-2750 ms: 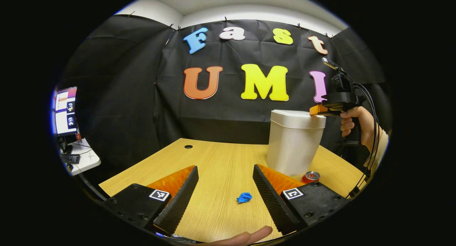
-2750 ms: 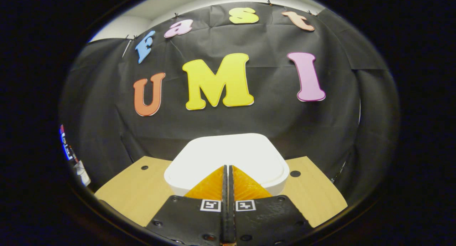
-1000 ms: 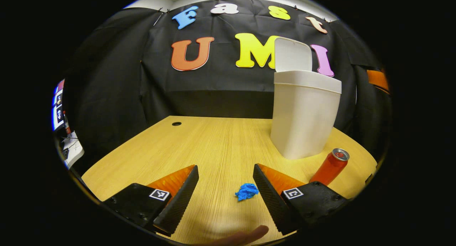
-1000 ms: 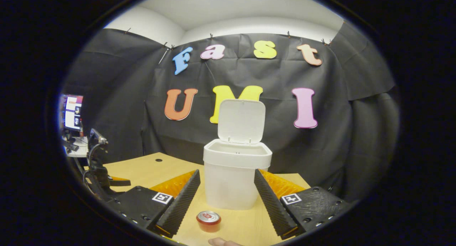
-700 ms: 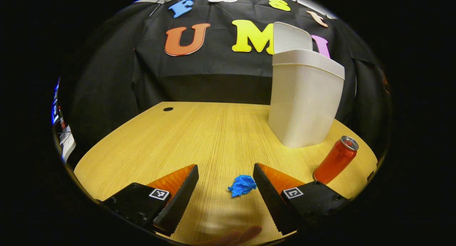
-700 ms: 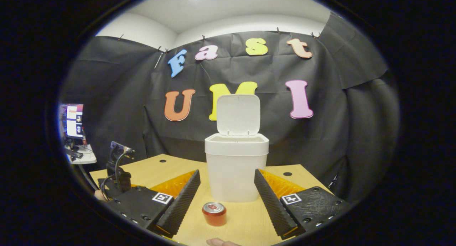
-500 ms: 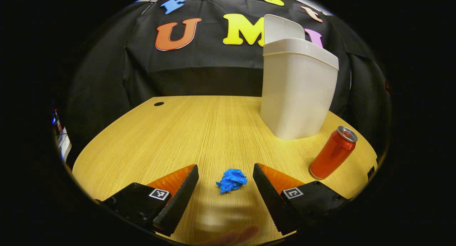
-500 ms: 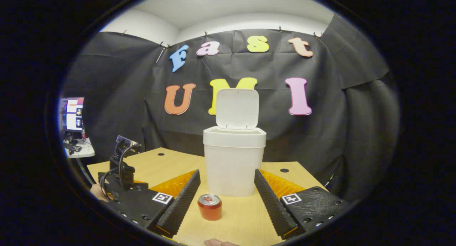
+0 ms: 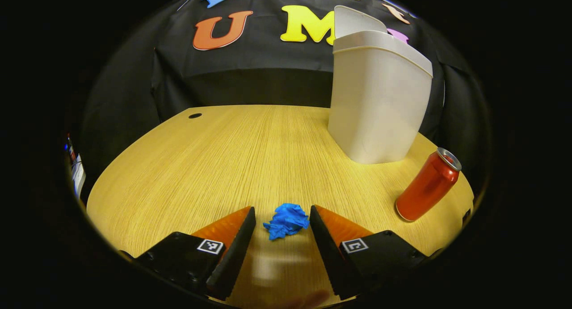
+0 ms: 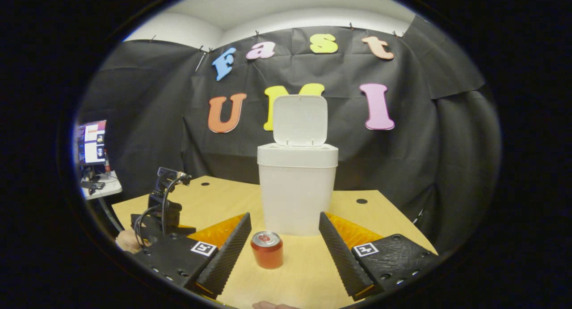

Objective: Press the lid of the desktop garbage bin to open it, pick up the crumpled paper on the desktop and throw it into the bin, then pick up the pop can on the desktop and drop it into the bin, and finally close the garbage bin lid.

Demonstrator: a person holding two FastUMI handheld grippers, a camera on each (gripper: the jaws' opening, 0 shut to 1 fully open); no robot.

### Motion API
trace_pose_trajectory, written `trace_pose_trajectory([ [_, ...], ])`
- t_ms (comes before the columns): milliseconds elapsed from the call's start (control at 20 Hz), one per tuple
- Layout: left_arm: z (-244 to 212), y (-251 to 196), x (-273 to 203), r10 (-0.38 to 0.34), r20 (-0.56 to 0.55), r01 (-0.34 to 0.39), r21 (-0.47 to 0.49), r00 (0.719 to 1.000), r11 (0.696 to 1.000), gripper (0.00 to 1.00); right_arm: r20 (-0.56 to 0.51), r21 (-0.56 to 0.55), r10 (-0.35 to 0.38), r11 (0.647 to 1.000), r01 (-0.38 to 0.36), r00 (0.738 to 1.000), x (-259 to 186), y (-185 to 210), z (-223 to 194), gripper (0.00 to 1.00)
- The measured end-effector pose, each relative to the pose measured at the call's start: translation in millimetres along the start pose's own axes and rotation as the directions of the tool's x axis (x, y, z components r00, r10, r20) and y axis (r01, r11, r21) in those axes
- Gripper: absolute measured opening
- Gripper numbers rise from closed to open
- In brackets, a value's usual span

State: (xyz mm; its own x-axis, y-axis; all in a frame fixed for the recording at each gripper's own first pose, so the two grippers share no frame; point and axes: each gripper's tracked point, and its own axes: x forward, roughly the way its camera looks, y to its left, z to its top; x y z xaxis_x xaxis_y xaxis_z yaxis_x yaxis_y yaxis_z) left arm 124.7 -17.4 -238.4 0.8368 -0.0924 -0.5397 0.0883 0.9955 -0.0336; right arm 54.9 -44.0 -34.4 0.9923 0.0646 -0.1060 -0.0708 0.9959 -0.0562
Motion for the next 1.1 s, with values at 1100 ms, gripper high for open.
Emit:
trace_pose_trajectory([
  [1100,39.8,12.8,-49.2,0.048,0.102,-0.047,-0.013,0.994,0.999,0.47,-0.203,0.024,-0.045,0.998,0.051,0.978,48.1,22.5,-92.8,0.97],
])
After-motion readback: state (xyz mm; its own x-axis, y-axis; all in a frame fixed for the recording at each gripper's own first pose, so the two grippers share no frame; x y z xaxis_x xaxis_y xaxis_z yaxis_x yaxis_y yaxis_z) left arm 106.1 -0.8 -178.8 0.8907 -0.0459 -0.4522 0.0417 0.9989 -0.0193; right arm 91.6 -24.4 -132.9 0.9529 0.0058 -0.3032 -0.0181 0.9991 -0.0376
